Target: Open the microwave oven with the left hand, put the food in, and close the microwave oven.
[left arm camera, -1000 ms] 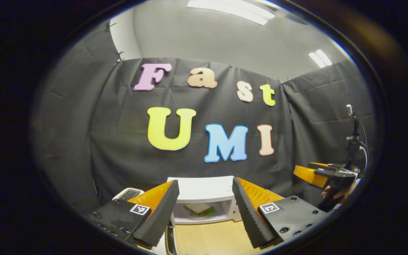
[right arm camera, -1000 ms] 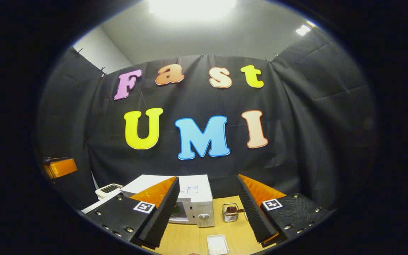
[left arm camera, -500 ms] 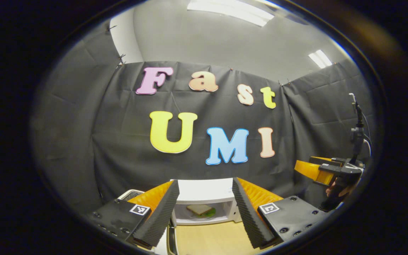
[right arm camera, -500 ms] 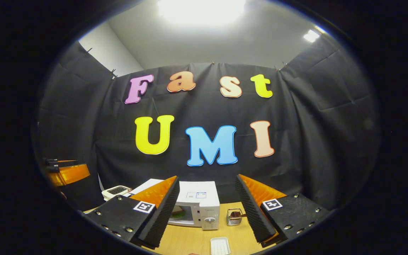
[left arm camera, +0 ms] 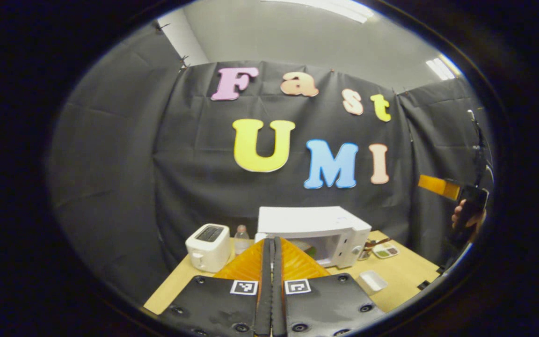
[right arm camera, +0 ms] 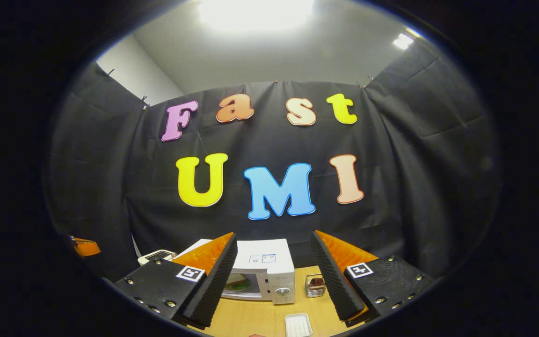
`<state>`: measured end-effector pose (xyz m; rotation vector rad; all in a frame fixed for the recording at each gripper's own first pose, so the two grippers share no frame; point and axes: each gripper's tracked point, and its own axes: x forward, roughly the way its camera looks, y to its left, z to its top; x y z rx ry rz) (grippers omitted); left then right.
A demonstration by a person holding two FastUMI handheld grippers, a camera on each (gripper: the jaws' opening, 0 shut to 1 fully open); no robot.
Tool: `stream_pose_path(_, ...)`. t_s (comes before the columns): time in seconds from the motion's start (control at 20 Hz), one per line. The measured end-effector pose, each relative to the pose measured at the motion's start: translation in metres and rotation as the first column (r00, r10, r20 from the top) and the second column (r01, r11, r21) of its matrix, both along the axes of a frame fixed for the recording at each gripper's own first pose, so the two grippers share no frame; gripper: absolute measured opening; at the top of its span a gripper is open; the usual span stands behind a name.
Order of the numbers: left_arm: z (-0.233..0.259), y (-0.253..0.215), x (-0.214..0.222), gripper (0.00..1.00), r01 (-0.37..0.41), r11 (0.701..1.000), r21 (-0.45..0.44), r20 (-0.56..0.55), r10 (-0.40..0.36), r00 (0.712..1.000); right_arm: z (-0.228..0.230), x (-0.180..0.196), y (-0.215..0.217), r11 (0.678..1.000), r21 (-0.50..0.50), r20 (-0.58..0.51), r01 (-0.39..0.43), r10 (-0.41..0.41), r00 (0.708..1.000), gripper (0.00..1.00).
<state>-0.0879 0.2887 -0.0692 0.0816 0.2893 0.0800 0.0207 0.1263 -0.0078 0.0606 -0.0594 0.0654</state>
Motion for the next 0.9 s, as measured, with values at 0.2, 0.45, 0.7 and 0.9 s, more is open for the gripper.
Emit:
stream_pose_path(0.2,-0.065,0.055,-0.047,0.07,-0.11,0.993,-0.029,-0.156,0.104,0.982,-0.007,0.006,-0.007,1.0,0.017,-0.015,0.017,-0.016,1.0,0.94)
stream_pose_path(0.45,-0.119,0.051,-0.073,0.07,-0.088,0.996,-0.029,-0.277,0.076,0.958,-0.003,0.012,-0.011,0.998,0.041,-0.015,0.036,-0.036,0.999,0.94)
stream_pose_path(0.7,-0.142,0.02,-0.071,0.09,-0.04,0.998,-0.048,-0.308,0.024,0.951,-0.008,0.01,-0.02,0.998,0.042,-0.019,0.049,-0.048,0.999,0.94)
stream_pose_path(0.9,-0.145,-0.009,-0.074,0.07,-0.029,0.994,-0.105,-0.32,-0.006,0.947,-0.008,0.016,-0.031,0.997,0.041,-0.015,0.063,-0.062,0.998,0.94)
